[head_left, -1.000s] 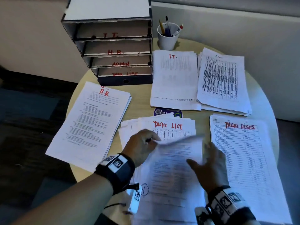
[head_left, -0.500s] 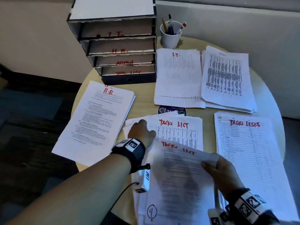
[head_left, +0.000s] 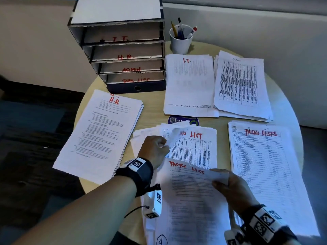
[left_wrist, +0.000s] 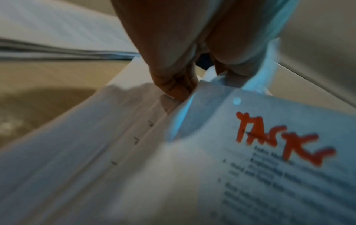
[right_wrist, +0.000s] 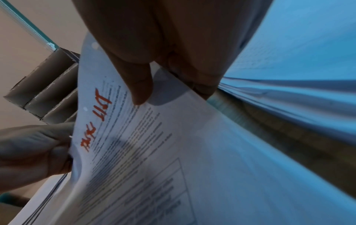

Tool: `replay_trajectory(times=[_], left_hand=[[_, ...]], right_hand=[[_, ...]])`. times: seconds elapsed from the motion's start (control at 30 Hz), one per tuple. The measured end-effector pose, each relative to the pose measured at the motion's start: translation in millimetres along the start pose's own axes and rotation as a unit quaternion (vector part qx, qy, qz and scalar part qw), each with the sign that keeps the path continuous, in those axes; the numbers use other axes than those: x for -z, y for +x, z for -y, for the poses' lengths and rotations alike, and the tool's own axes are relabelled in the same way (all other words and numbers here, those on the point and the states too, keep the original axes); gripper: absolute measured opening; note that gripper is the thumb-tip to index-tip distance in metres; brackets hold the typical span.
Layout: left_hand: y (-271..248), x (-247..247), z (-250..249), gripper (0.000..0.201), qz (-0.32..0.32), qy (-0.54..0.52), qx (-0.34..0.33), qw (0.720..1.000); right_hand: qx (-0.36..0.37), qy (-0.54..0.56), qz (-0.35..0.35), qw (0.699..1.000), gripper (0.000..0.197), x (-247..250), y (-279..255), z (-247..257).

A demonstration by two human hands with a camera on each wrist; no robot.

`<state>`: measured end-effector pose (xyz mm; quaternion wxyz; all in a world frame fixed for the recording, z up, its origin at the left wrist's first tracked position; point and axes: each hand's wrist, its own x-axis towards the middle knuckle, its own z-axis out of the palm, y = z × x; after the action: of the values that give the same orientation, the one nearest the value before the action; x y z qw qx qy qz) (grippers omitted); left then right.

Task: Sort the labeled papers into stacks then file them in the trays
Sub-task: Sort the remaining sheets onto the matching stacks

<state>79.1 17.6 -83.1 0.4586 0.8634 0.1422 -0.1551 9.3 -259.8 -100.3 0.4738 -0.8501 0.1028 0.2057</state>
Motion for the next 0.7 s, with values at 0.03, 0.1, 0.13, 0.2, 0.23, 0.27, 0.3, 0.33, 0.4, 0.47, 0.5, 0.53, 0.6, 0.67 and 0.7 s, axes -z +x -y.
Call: replay_trajectory(times=[0.03, 0.1, 0.13, 0.2, 0.23, 0.27, 0.3, 0.33, 0.4, 0.47, 0.5, 0.53, 0.6, 0.67, 0.7], left_hand=[[-2, 1, -2, 0.032, 0.026, -0.007, 0.004, 1.000], [-10, 6, -8, 0.021, 0.076, -0.008, 0.005, 0.997], [-14, 8, -8, 0.020, 0.087, -0.010, -0.009, 0.996], [-26, 15, -9, 0.024, 0.090, -0.036, -0.021, 0.995], [-31, 18, -7, 0.025, 0.089, -0.068, -0.014, 0.994], [-37, 20, -2, 0.022, 0.093, -0.093, -0.009, 0.991], [-41, 21, 1, 0.017, 0.099, -0.111, -0.007, 0.989], [-45, 21, 5, 0.014, 0.108, -0.117, -0.006, 0.987], [-48, 20, 13, 0.013, 0.118, -0.127, -0.006, 0.985], [-47, 19, 16, 0.017, 0.103, -0.135, -0.007, 0.985], [-46, 20, 17, 0.016, 0.099, -0.146, -0.007, 0.984], [-46, 21, 19, 0.018, 0.104, -0.167, -0.015, 0.980], [-45, 24, 20, 0.032, 0.114, -0.211, -0.015, 0.971], [-44, 27, 21, 0.033, 0.111, -0.225, -0.014, 0.968], [-43, 27, 22, 0.030, 0.106, -0.223, -0.015, 0.969]], right_hand=[[-0.002, 0.011, 0.011, 1.000, 0.032, 1, 0, -3], [-0.008, 0.045, 0.029, 0.999, 0.036, 3, 0, -7], [-0.005, 0.066, 0.021, 0.998, 0.036, 4, -2, -9], [0.015, 0.114, -0.046, 0.992, 0.029, 5, -4, -8], [0.029, 0.147, -0.088, 0.985, 0.029, 6, -6, -5], [0.042, 0.180, -0.118, 0.976, 0.029, 6, -8, -2], [0.056, 0.194, -0.132, 0.970, 0.029, 7, -10, 2], [0.070, 0.189, -0.131, 0.971, 0.029, 7, -11, 7], [0.069, 0.168, -0.109, 0.977, 0.037, 8, -11, 17], [0.063, 0.153, -0.107, 0.980, 0.037, 8, -8, 22], [0.058, 0.151, -0.115, 0.980, 0.033, 7, -6, 23], [0.046, 0.152, -0.125, 0.979, 0.030, 7, -6, 22], [0.020, 0.159, -0.141, 0.977, 0.029, 8, -6, 22], [0.005, 0.162, -0.153, 0.975, 0.030, 8, -7, 21], [0.002, 0.163, -0.155, 0.974, 0.029, 8, -9, 21]])
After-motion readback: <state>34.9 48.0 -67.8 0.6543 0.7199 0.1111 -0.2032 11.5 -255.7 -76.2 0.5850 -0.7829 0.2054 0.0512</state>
